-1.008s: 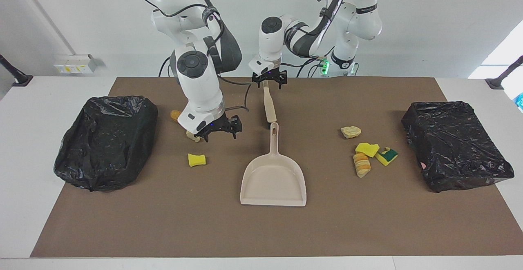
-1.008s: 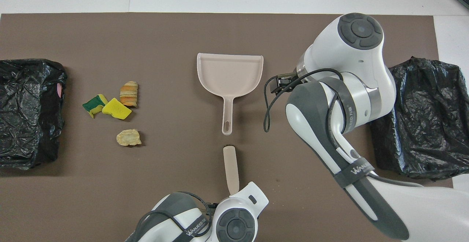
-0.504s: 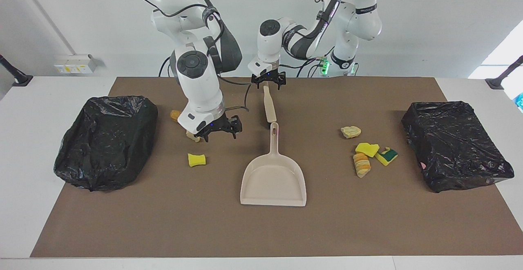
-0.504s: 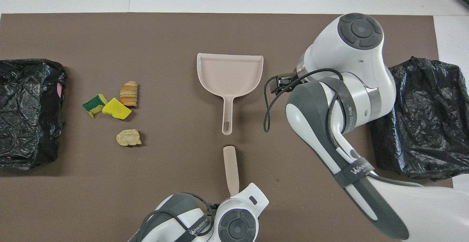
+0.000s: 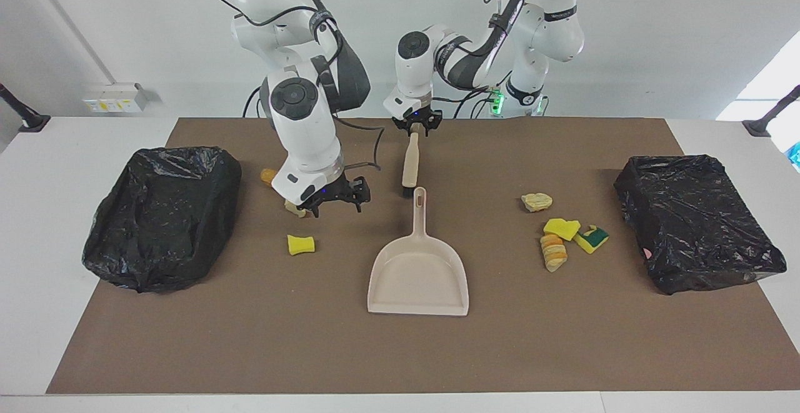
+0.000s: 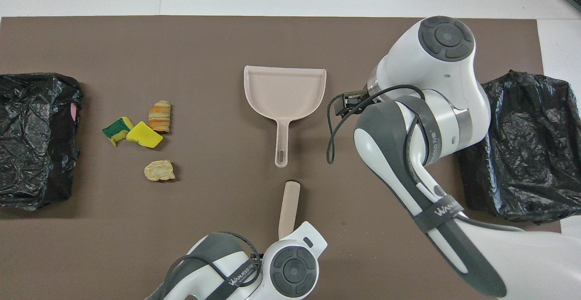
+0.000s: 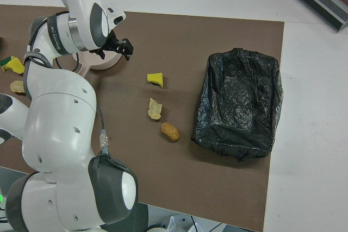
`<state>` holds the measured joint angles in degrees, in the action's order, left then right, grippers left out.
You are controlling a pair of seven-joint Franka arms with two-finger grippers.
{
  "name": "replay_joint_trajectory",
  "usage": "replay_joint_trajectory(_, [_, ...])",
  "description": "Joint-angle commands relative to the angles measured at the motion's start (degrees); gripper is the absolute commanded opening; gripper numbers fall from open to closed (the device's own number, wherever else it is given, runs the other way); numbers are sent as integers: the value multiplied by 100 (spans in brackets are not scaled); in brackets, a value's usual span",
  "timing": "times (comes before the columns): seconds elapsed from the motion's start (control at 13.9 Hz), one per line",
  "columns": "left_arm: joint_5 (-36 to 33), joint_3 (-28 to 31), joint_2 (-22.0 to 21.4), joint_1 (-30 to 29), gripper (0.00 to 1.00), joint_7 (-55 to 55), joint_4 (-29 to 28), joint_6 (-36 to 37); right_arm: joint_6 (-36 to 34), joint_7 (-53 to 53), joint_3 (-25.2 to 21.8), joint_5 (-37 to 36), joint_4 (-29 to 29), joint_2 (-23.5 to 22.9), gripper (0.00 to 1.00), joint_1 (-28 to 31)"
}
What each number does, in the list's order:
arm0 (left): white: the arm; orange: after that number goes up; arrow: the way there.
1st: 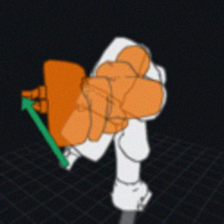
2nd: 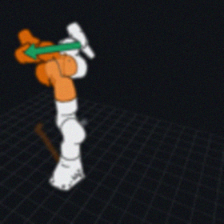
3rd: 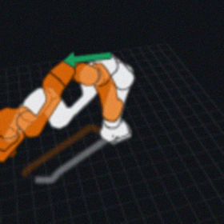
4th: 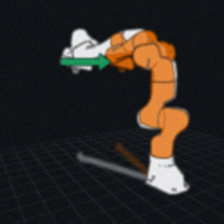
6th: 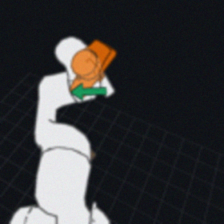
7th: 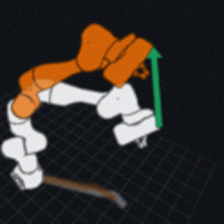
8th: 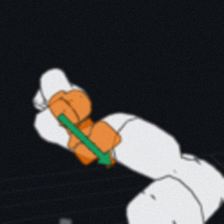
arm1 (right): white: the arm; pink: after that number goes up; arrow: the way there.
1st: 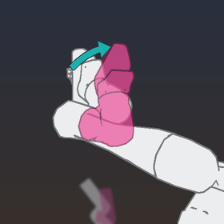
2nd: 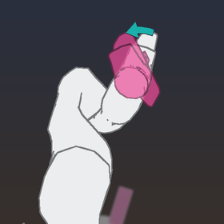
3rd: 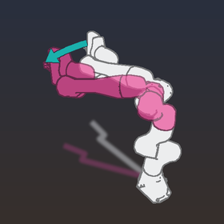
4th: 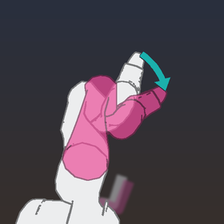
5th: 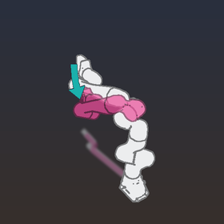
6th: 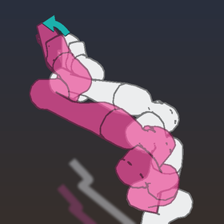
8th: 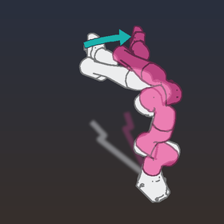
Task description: Sweep and dump trash in bin
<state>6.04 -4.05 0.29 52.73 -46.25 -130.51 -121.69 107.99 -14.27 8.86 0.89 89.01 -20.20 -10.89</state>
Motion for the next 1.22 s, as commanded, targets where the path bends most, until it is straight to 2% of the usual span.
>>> replay_joint_trajectory(0.0, [55, -35, -82, -79, 0, -24, 16, 163, 117, -41, 19, -10, 142, 78, 100, 34])
replay_joint_trajectory(0.29, [55, -26, -266, -289, 0, 81, 43, 330, 99, -58, 19, 16, 116, 69, 100, 34])
replay_joint_trajectory(0.5, [55, -26, -547, -771, 0, 553, 104, 925, 117, -111, 19, 104, 72, 69, 100, -1])
replay_joint_trajectory(0.86, [55, -17, -1565, -2360, 0, 1968, 157, 2016, 705, -918, 19, 43, 107, -89, 100, -492])
replay_joint_trajectory(1.01, [46, -17, -1673, -3072, 0, 2496, 297, 2359, 968, -1427, 19, -1, 116, -221, 100, -799])
replay_joint_trajectory(1.15, [-6, -17, -1612, -3845, 0, 2691, 315, 2309, 1284, -1858, 19, -19, 99, -431, 100, -1133])
